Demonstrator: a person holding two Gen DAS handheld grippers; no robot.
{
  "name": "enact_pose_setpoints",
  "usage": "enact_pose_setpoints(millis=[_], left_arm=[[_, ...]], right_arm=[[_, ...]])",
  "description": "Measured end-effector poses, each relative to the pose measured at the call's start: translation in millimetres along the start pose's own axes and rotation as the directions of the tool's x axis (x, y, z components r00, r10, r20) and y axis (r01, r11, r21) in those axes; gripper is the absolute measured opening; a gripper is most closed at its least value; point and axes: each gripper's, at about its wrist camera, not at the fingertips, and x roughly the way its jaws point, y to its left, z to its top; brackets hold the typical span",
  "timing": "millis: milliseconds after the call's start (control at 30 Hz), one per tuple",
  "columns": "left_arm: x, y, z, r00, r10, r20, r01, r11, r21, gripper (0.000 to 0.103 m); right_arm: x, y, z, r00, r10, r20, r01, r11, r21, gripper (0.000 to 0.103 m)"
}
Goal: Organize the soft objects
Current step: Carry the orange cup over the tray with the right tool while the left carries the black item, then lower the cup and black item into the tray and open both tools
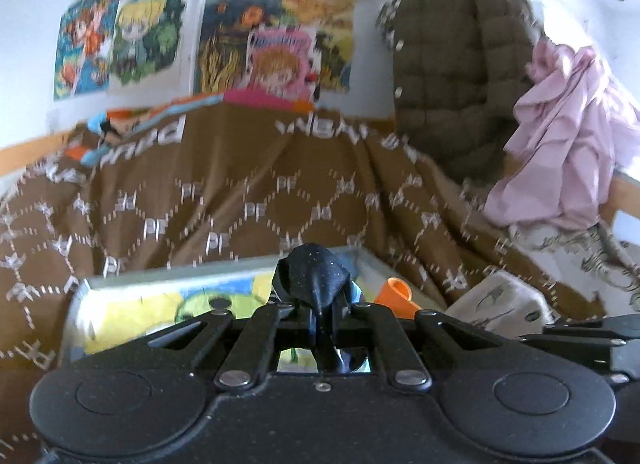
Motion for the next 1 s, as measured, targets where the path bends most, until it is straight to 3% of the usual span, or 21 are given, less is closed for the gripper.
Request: enact_pose_setpoints(millis=[300,567,867,1000], left_arm=[[24.8,10.7,-18.1,0.988,0.038,-0.147,-0.045,0.998,-0.047,0.007],[22.9,12.3,-18.8,0.986,0.032,-0.162,-0.043,0.997,-0.067,0.013],[15.4,7.4,-18.0,0.984,0.065,-0.168,-0.074,0.996,-0.048,0.032],[6.4,9.2,-15.4,0.985,0.082,-0.153,-0.092,0.994,-0.059,0.050]], right_arm=[[9.5,-4.2,-1.5,0.999,-0.033,-0.028,0.033,0.999,0.011,0.024],[10.6,-4.2,-2.0,0.997,-0.058,-0.041,0.058,0.998,0.013,0.036],[7.5,0.9,-0.1,0.995,-0.091,-0.037,0.090,0.995,-0.046,0.048],[1.8,2.6,2.8,0.994,-0.104,-0.020,0.102,0.993,-0.066,0.056]])
